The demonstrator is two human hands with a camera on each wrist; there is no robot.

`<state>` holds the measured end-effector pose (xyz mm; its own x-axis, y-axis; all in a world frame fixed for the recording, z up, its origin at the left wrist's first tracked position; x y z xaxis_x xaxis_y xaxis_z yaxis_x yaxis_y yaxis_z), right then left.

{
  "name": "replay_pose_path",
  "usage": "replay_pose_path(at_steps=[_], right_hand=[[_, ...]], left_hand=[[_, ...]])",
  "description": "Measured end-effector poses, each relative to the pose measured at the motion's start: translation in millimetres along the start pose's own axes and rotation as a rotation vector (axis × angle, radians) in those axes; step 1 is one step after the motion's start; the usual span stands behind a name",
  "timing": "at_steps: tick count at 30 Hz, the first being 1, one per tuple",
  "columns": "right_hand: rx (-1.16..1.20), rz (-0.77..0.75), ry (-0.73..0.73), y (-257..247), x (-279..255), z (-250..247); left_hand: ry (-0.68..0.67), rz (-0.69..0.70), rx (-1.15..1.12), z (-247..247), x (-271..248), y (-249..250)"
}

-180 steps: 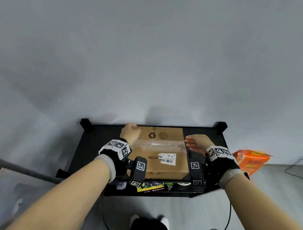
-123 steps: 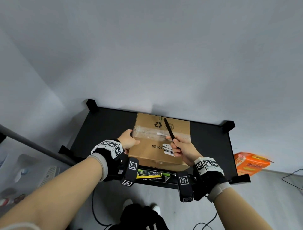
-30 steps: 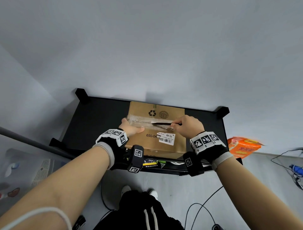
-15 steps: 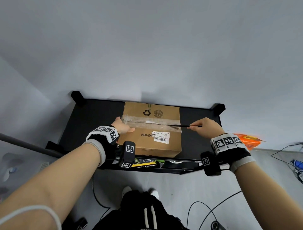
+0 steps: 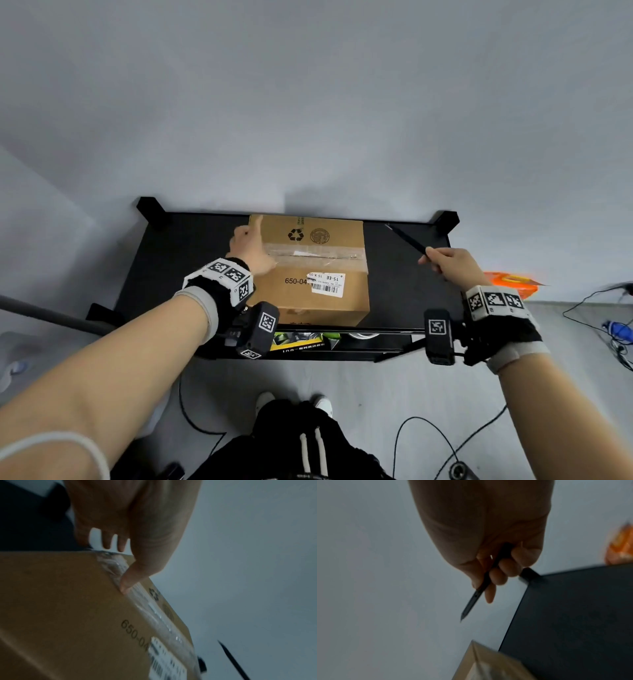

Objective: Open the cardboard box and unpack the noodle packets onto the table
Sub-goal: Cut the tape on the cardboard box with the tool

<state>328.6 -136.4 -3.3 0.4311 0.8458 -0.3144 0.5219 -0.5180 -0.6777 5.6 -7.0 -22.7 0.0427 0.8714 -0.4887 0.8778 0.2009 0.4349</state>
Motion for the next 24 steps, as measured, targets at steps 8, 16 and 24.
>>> replay_pose_path(at_steps=[8,16,24], right_hand=[[0.309,0.188,0.026,22.6,-4.1,46.9],[0.445,0.177,0.086,33.7,-6.0,61.8],[0.42,0.115,0.066,33.7,-5.4,56.6]], left_hand=[[-0.23,0.434,0.427,39.7,-24.7,43.9],[-0.25,0.422,0.675,54.0,-19.3,39.6],[-0.28,0.402,0.667,54.2,-20.5,41.8]])
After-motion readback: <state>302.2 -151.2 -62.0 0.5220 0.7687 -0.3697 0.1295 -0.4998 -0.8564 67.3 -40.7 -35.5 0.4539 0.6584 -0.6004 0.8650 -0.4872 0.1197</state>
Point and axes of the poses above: each hand's wrist, its own x-axis towards the middle knuckle, its own z-axis out of the palm, y = z × x, the point moved 2 cm from there along x, towards the middle knuckle, and after that the axes turned 7 degrees about -z, right-handed, at the moved point
